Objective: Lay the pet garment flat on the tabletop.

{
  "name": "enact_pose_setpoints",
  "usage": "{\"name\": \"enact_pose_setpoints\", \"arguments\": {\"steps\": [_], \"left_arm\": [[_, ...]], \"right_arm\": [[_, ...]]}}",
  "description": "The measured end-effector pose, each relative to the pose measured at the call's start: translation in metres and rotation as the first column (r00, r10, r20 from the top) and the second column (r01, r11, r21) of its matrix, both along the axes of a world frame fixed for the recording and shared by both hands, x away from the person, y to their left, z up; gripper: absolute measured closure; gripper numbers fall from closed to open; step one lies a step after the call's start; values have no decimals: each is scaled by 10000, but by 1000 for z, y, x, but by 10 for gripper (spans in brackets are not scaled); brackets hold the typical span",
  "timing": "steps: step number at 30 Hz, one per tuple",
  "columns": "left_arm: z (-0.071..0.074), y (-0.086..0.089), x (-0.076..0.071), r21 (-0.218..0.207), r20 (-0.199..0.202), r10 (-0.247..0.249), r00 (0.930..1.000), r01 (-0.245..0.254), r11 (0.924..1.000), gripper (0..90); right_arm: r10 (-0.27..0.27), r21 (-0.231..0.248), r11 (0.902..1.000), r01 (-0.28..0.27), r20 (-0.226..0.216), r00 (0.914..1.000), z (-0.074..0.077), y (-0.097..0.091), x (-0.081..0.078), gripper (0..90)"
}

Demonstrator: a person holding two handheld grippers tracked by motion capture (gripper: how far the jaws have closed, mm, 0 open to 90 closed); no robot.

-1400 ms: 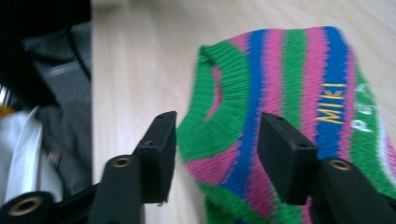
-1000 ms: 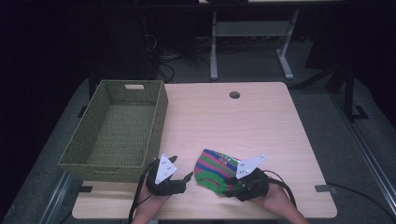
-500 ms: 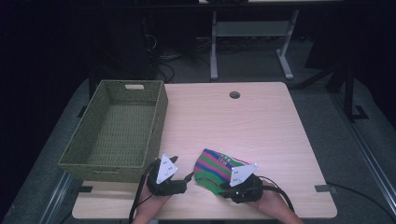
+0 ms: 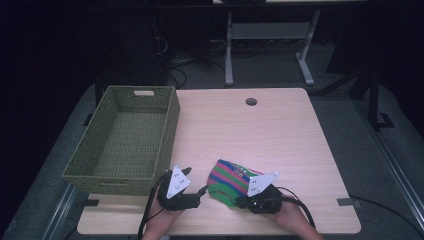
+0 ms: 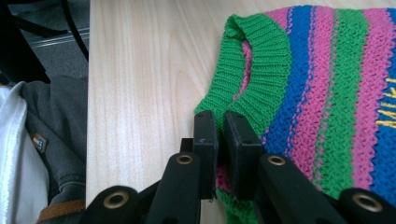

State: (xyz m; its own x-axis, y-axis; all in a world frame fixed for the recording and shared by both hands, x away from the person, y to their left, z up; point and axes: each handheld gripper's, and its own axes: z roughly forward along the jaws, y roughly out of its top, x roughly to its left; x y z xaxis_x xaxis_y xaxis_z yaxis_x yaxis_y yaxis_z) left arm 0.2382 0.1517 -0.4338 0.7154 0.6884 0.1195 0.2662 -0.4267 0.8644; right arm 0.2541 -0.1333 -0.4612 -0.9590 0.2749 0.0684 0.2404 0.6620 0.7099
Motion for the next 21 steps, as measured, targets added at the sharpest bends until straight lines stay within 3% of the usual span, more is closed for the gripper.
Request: {"name": "enact_pose_setpoints", "arguments": {"steps": [8,21], "left_arm": [[-1,-2,0,-21,-87,-205,9998,205,9998,242],[-2,-4,0,-187,-253,-540,9982,536,9984,241]], "right_arm": [[24,203,9998,-26,111,9999,6,-1,0,835],[-507,1317,9902,465,291,9983,31,-17,4,838]]}}
